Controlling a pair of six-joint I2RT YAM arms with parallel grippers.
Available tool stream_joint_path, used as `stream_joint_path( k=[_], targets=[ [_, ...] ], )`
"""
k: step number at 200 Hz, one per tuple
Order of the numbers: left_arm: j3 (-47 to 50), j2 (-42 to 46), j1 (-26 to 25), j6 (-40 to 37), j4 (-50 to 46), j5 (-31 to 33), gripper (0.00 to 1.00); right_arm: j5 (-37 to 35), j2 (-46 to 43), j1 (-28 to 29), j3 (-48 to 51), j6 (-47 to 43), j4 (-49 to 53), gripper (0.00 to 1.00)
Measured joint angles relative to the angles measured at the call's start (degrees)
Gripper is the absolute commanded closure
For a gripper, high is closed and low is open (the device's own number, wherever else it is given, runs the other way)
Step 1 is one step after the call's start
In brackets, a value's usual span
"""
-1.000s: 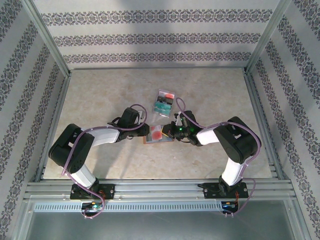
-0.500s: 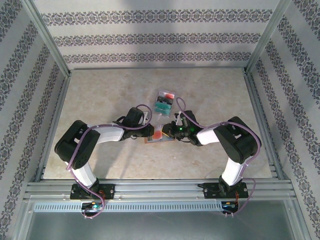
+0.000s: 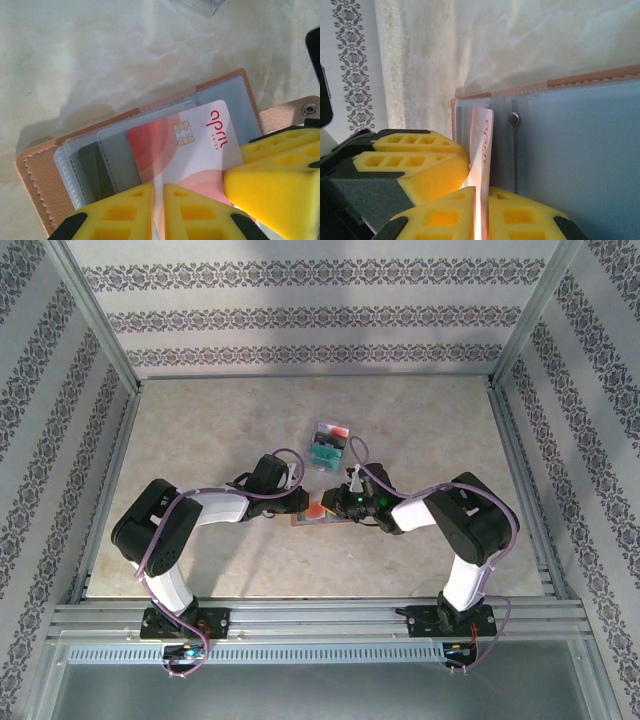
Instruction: Take the credit cards out of the card holder
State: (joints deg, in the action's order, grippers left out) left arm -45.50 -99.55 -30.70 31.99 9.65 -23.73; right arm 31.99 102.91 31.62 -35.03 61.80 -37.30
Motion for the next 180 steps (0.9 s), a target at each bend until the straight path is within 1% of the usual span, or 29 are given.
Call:
stream_joint_path(
  k=[14, 72, 129, 147, 180],
  targets=[
    [0.2, 0.1, 0.0, 0.1, 0.2, 0.0, 0.87, 0.0, 0.0, 0.0, 0.8, 0.0, -0.7, 0.91],
    [1.5, 0.6, 0.0, 0.7, 1.4, 0.2, 0.89, 0.4, -2.9, -1.6, 3.7, 0.0, -1.8, 0.95],
    [3.3, 2.4, 0.0, 0.8, 1.3, 1.4, 0.90, -0.3, -6.7, -1.9, 5.0, -1.4, 1.8, 0.99],
    [3.5, 2.9, 0.0, 0.6, 0.8, 1.7, 0.85, -1.1, -8.8, -2.0, 5.2, -2.7, 4.7, 1.00],
    [3.5, 3.9, 0.1, -0.3, -0.2, 1.9, 0.70, -2.7, -13.7, -2.3, 4.5, -6.9, 13.2, 1.00]
  ],
)
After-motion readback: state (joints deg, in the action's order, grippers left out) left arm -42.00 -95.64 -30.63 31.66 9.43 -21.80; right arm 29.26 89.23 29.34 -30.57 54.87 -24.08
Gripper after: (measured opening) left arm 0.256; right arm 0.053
